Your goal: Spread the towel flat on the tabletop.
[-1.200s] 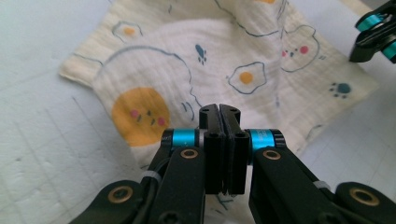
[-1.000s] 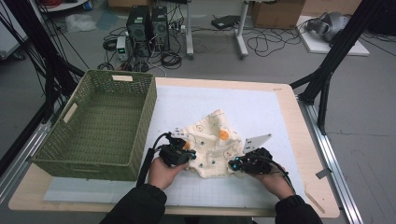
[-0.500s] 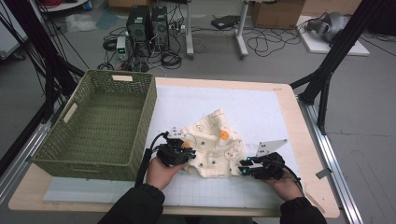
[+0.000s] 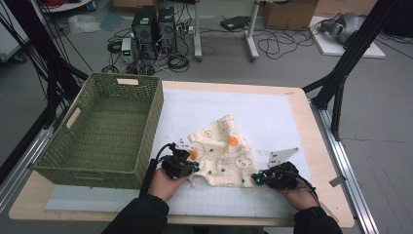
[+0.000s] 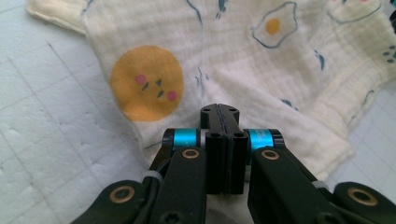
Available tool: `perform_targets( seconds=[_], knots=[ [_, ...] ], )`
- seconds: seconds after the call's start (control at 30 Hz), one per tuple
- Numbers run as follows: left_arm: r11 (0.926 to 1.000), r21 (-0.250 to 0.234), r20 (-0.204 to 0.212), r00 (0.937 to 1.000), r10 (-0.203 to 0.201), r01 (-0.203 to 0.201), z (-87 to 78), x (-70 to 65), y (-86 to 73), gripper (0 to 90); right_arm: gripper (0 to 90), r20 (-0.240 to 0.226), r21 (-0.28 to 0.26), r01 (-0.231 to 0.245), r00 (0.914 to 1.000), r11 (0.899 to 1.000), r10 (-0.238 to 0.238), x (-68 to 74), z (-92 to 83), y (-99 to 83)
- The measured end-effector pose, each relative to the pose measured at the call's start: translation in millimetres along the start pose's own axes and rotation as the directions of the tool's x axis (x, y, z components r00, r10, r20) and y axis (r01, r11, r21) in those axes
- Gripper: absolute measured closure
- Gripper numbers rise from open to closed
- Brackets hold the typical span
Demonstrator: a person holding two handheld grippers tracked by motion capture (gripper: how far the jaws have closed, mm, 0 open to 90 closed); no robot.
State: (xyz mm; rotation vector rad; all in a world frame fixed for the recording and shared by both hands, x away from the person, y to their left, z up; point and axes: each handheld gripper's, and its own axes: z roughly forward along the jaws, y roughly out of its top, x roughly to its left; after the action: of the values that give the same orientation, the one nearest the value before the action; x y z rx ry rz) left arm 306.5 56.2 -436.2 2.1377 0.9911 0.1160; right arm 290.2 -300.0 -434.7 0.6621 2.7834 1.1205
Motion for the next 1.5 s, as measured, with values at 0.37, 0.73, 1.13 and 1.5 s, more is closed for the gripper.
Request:
perform_targets(
  seconds=[0.37, 0.73, 1.13, 1.5],
  knots=[
    [0.9991, -0.035, -0.013, 0.9997, -0.022, 0.022, -2.0, 3.6, 2.6, 71.9, 69.7, -0.004, -0.123, -0.067, 0.9978, 0.99, 0.067, -6.7, -11.8, -3.1],
    [0.9999, 0.012, -0.052, 0.9986, 0.011, -0.011, -4.5, -0.6, -4.1, 89.2, 88.3, -0.002, -0.023, -0.024, 0.9997, 0.999, 0.024, -8.4, 9.6, 3.2],
    [0.9968, -0.079, -0.024, 0.9996, -0.016, 0.014, -16.4, 1.3, 3.8, 76.9, 74.5, 0.047, -0.118, -0.066, 0.9963, 0.991, 0.072, -19.2, -11.6, 4.4],
    [0.9999, -0.015, -0.084, 0.9965, -0.006, 0.004, 1.4, 6.8, 1.5, 86.2, 80.6, 0.105, -0.043, -0.062, 0.9922, 0.997, 0.067, -40.3, 18.3, 16.7]
  ],
)
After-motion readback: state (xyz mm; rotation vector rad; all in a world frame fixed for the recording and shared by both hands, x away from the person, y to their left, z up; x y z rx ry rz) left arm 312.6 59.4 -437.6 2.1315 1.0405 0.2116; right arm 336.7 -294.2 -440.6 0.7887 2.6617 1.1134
